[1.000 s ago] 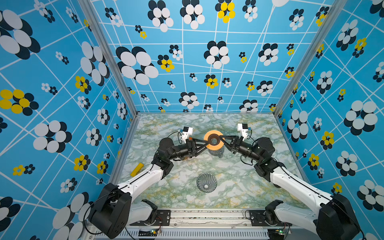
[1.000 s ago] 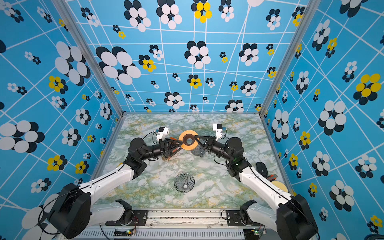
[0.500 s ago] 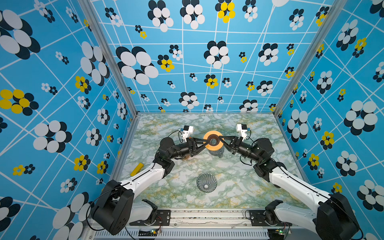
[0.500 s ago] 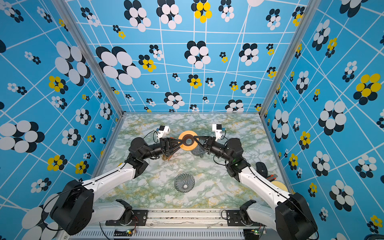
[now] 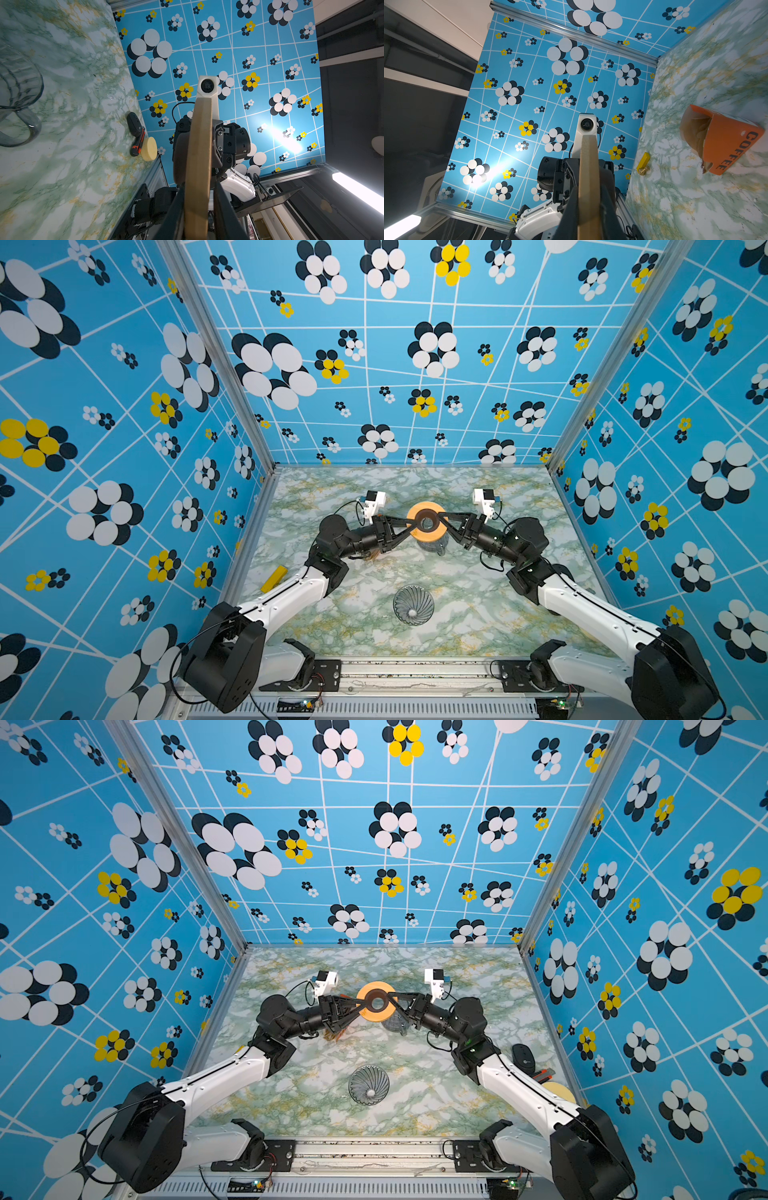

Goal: Place the coffee filter in the dripper
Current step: 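Grasp the wooden ring with the left gripper while the right gripper releases and withdraws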

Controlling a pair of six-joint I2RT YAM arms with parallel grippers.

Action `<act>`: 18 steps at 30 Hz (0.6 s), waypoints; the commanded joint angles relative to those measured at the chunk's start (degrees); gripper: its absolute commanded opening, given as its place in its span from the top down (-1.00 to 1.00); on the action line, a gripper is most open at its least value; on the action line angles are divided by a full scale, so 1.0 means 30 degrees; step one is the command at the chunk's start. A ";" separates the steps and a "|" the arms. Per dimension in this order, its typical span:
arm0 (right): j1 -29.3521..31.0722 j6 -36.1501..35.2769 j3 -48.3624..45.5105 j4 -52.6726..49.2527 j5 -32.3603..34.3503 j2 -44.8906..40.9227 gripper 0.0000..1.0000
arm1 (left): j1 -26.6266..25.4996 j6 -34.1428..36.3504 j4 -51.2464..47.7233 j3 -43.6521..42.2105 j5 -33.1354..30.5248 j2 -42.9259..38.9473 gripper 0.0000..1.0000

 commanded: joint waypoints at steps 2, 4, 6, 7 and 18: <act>0.0148 -0.0007 -0.0248 0.0562 -0.0237 0.0158 0.81 | -0.0120 0.0283 0.1005 0.0803 -0.0096 -0.0207 0.60; 0.0156 -0.0064 -0.0305 0.0462 -0.0196 0.0179 0.81 | -0.0116 0.0353 0.0997 0.0817 -0.0071 -0.0226 0.66; 0.0166 -0.0107 -0.0363 0.0401 -0.0191 0.0157 0.81 | -0.0112 0.0469 0.0960 0.0839 -0.0060 -0.0262 0.69; 0.0160 -0.0146 -0.0365 0.0342 -0.0172 0.0165 0.81 | -0.0099 0.0527 0.0899 0.0868 -0.0038 -0.0253 0.71; 0.0172 -0.0713 -0.0161 -0.0491 -0.0169 -0.0070 0.65 | -0.0083 0.0911 0.0627 0.0847 -0.0038 -0.0173 0.76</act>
